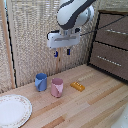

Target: Please adjust your gripper to match the height of the lower drawer handle. Progress your gripper onward until it happens to touch the drawer handle. Now, firmly take hold of it with your gripper, then steadily retract it to swing the drawer wide open.

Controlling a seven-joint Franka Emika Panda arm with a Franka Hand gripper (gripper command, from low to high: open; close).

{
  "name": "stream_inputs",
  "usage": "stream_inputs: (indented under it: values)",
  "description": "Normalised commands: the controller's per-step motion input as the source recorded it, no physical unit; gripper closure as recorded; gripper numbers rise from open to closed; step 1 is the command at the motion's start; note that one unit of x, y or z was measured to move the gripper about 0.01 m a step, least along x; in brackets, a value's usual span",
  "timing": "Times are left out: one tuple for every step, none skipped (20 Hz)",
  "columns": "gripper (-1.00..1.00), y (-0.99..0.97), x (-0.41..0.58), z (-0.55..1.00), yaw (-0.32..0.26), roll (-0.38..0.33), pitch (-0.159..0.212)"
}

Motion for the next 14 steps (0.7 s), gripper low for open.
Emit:
stream_inputs:
  values:
    - [-1.00, 0.19, 0.000, 0.02, 0.066, -0.088, 0.000]
    - [-1.00, -0.42, -0.063, 0.04, 0.013, -0.359, -0.069]
    - [-1.00, -0.42, -0.063, 0.04, 0.013, -0.359, -0.069]
    - [-1.00, -0.41, -0.017, 0.05, 0.000, -0.357, -0.047]
    - [-1.00, -0.42, -0.017, 0.05, 0.000, -0.357, -0.032]
    - [-1.00, -0.42, -0.017, 0.05, 0.000, -0.357, -0.020]
    - [-1.00, -0.41, -0.003, 0.04, 0.000, -0.360, -0.018]
    - [-1.00, -0.41, 0.000, 0.02, 0.000, -0.368, -0.009]
    - [-1.00, -0.42, -0.009, 0.00, 0.000, -0.375, -0.009]
    - [-1.00, -0.41, 0.000, 0.00, 0.002, -0.375, -0.004]
    - [-1.00, -0.41, 0.000, 0.00, 0.009, -0.375, -0.001]
    - [-1.00, -0.41, 0.000, 0.00, 0.010, -0.375, 0.000]
    - [-1.00, -0.41, 0.000, 0.00, 0.010, -0.375, 0.000]
    - [-1.00, -0.40, 0.000, 0.00, 0.015, -0.375, 0.000]
